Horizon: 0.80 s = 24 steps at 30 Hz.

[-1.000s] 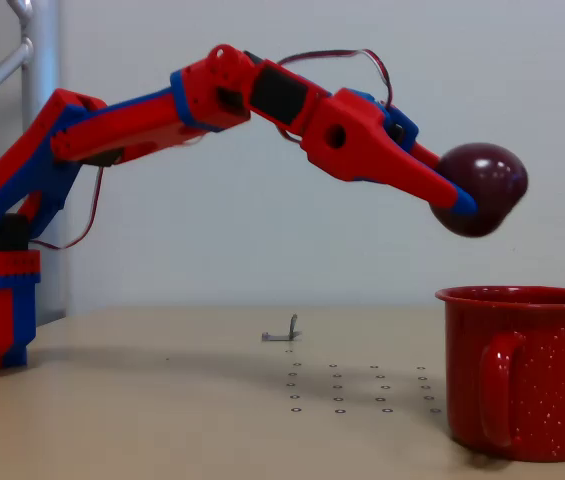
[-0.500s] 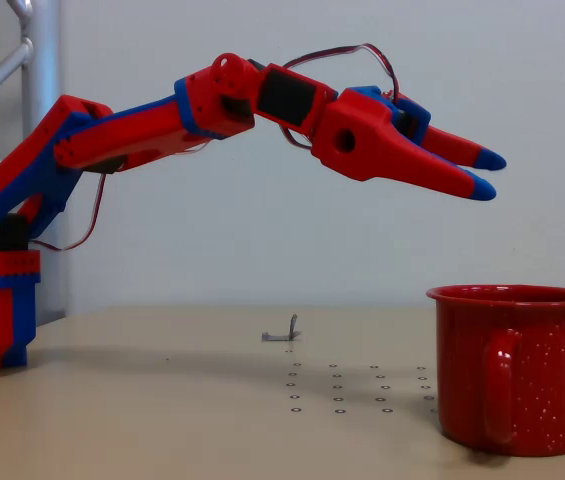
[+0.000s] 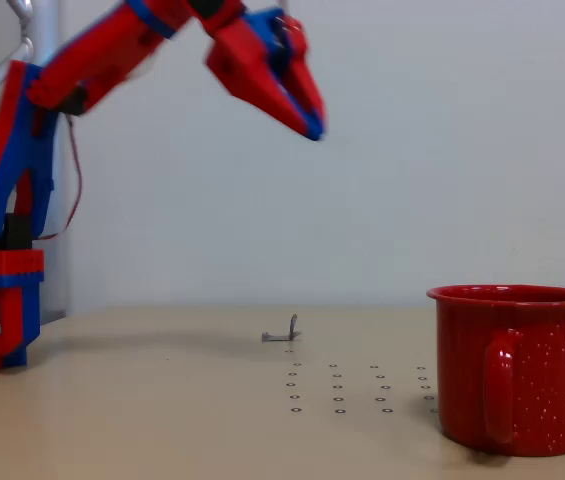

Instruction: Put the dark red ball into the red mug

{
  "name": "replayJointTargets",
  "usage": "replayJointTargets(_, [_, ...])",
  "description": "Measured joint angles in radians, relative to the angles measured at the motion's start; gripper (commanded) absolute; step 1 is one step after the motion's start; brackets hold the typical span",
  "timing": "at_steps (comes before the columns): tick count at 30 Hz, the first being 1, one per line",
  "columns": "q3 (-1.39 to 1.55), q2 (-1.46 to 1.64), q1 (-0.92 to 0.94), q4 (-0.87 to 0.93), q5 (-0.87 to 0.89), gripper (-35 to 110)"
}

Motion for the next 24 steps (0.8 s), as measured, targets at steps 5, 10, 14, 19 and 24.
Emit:
replayJointTargets(5, [0.463,0.272,0.003,-0.025,0.115,-2])
replayJointTargets(10, [1.115,0.732,0.038,-0.328,0.215,-2])
replayJointTargets(14, [1.641,1.104,0.032,-0.6,0.41,-2])
replayJointTargets(19, [1.991,1.414,0.017,-0.641,0.583,-2])
replayJointTargets(24, [2.385,1.881,-0.021,-0.374,0.798,-2])
